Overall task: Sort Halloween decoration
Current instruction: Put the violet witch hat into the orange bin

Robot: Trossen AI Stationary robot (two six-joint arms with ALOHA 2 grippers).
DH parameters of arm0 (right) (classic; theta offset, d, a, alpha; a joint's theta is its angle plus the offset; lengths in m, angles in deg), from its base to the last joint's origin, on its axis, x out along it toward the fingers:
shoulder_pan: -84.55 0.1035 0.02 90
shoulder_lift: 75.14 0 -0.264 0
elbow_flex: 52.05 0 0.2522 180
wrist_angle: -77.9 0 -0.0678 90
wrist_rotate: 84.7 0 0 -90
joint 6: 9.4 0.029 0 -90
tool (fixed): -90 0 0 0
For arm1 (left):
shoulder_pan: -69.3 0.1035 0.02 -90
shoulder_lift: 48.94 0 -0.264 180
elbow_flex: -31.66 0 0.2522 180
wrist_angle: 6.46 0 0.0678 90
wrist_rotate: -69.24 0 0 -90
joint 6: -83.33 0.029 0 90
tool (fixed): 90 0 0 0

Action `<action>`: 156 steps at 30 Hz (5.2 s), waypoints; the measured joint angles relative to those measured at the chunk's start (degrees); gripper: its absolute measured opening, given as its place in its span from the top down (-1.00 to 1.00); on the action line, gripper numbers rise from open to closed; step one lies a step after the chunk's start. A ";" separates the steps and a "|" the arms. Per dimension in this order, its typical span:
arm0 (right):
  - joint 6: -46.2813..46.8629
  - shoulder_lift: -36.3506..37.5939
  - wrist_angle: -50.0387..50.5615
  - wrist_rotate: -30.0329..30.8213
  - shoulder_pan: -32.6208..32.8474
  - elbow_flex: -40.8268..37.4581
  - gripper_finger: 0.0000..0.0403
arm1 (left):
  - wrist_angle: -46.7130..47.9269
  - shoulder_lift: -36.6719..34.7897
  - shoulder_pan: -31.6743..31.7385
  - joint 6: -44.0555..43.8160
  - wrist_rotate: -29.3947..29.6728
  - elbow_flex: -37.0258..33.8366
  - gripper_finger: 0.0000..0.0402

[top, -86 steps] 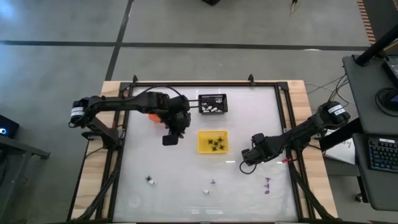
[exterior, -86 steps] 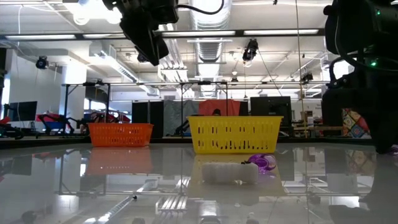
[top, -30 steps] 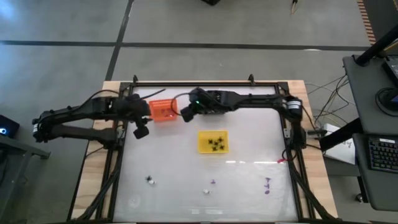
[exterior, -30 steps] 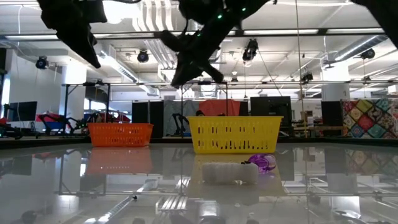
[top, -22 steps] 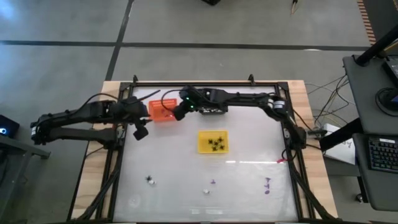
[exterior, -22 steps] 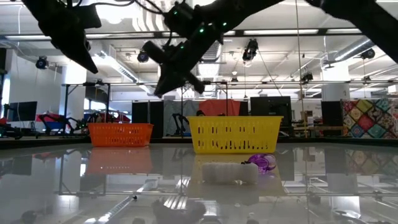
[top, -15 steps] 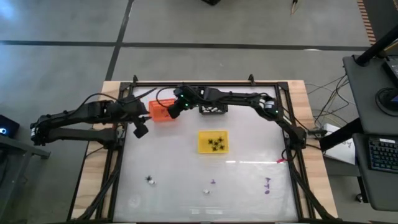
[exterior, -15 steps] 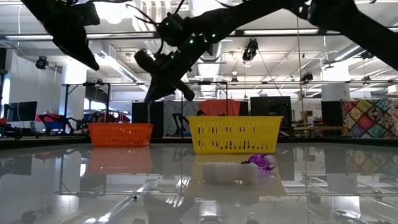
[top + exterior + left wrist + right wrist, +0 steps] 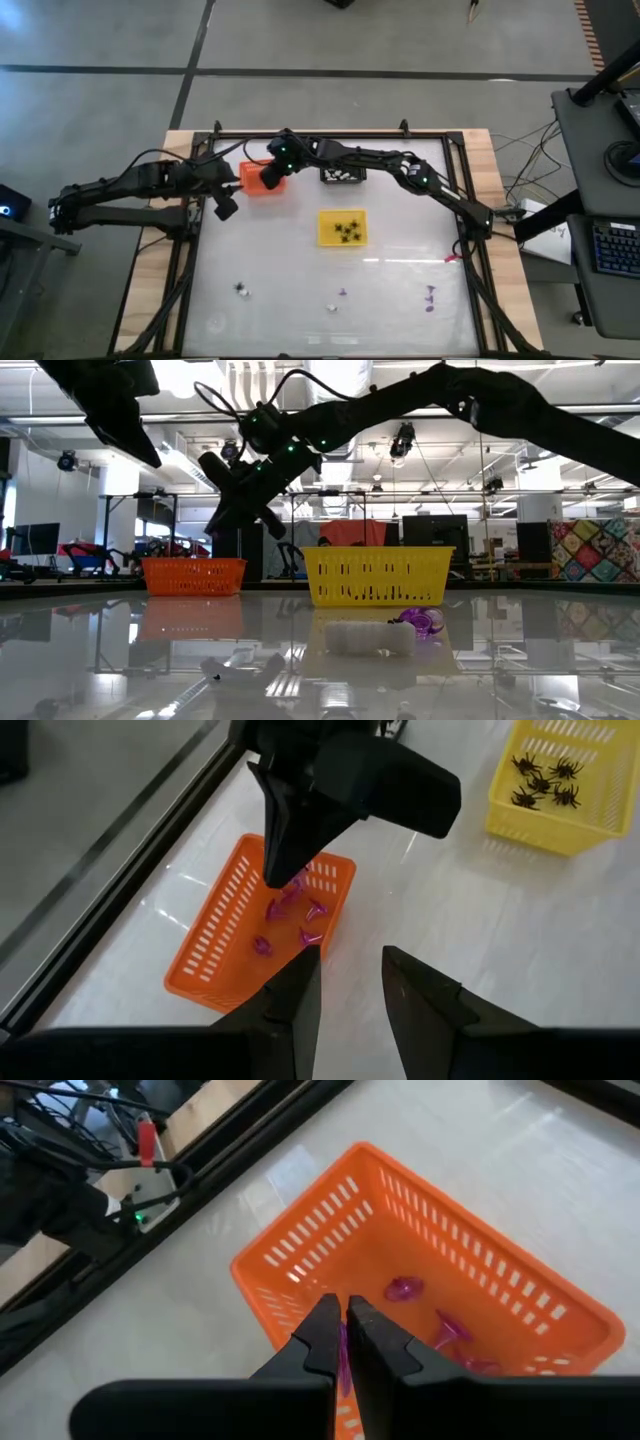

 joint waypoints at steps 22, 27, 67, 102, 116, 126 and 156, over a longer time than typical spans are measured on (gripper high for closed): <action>-1.02 4.98 20.48 0.47 -0.88 0.32 0.52 | -0.59 0.26 0.00 -0.37 -0.02 -0.09 0.55; -3.96 8.88 36.26 4.32 0.34 0.32 0.57 | -0.03 0.55 0.00 -0.36 -0.09 -0.43 0.55; 39.06 54.17 55.87 23.45 25.05 -50.49 0.62 | 1.99 1.55 0.00 -1.25 -0.20 -0.81 0.55; 45.45 62.95 29.79 6.32 57.93 -82.82 0.62 | 2.08 1.62 -0.02 -3.37 -0.22 -0.81 0.55; 51.27 62.93 22.18 4.88 60.97 -87.97 0.62 | 3.09 1.62 -0.02 -4.48 -1.79 -0.81 0.55; 53.23 62.91 20.86 4.74 62.55 -89.13 0.62 | 3.23 1.62 -0.02 -4.48 -1.84 -0.81 0.55; 59.17 63.02 15.82 1.59 62.57 -95.74 0.95 | 3.34 1.62 -0.01 -5.98 -1.76 -0.81 0.55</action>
